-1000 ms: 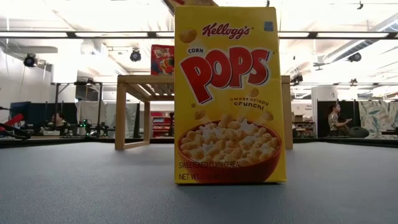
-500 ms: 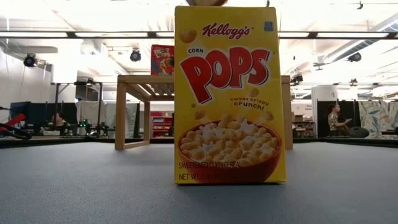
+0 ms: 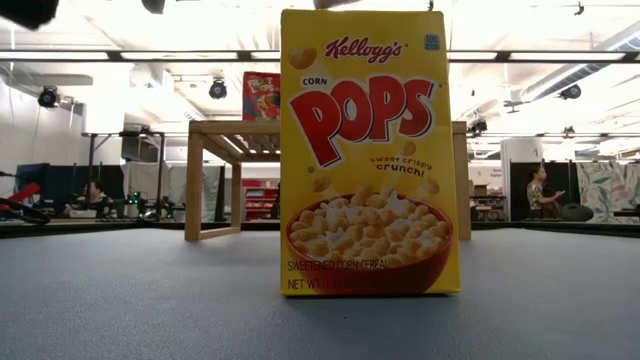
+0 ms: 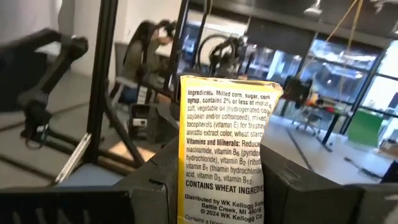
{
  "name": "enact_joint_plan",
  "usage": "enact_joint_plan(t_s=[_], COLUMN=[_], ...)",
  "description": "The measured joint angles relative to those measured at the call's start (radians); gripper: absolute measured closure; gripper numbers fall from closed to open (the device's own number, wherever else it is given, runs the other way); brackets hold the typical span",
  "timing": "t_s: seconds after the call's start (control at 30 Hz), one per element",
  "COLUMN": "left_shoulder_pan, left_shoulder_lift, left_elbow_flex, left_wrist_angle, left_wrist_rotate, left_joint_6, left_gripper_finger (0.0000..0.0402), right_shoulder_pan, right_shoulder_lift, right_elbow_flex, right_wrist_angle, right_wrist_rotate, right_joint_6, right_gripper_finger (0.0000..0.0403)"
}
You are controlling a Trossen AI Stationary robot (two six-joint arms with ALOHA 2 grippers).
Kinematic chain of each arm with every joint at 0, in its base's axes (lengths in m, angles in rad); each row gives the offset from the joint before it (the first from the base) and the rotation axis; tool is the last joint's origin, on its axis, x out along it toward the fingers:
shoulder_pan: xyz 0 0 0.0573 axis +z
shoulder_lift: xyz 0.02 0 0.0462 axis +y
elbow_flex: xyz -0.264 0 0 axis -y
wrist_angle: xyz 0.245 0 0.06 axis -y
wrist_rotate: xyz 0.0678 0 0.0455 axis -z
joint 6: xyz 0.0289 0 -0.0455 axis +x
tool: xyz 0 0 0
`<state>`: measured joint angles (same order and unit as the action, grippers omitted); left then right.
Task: Stack cereal on shelf
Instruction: Put the left yellow cereal box on the shelf aligned with the yellow cereal box
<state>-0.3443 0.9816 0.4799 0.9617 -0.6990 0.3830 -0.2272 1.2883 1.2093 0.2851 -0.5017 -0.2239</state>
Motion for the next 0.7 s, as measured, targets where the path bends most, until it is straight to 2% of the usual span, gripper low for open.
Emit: enact_joint_plan(t_s=[0.13, 0.23, 0.43, 0.7], left_shoulder_pan=[0.053, 0.089, 0.114, 0.114], left_shoulder_lift=[0.057, 0.114, 0.232, 0.305], left_elbow_flex=[-0.023, 0.013, 0.120, 0.217], left_wrist_angle=[0.050, 0.051, 0.017, -0.052], left_wrist_rotate=[0.076, 0.138, 0.142, 0.137], left_joint_6=[-0.051, -0.086, -0.074, -0.088], left_gripper_finger=[0.0138, 0.0138, 0.0138, 0.0125], right_shoulder_pan=[0.000, 0.000, 0.000, 0.002], right_shoulder_lift=[-0.007, -0.001, 0.010, 0.007], right_elbow_flex=[-0.094, -0.138, -0.163, -0.167], right_wrist_angle=[0.195, 0.296, 0.321, 0.326], right_wrist_rotate=[0.004, 0.004, 0.005, 0.004], right_joint_6=[0.078, 0.106, 0.124, 0.158], right_gripper_finger=[0.0273, 0.0274, 0.0273, 0.0273])
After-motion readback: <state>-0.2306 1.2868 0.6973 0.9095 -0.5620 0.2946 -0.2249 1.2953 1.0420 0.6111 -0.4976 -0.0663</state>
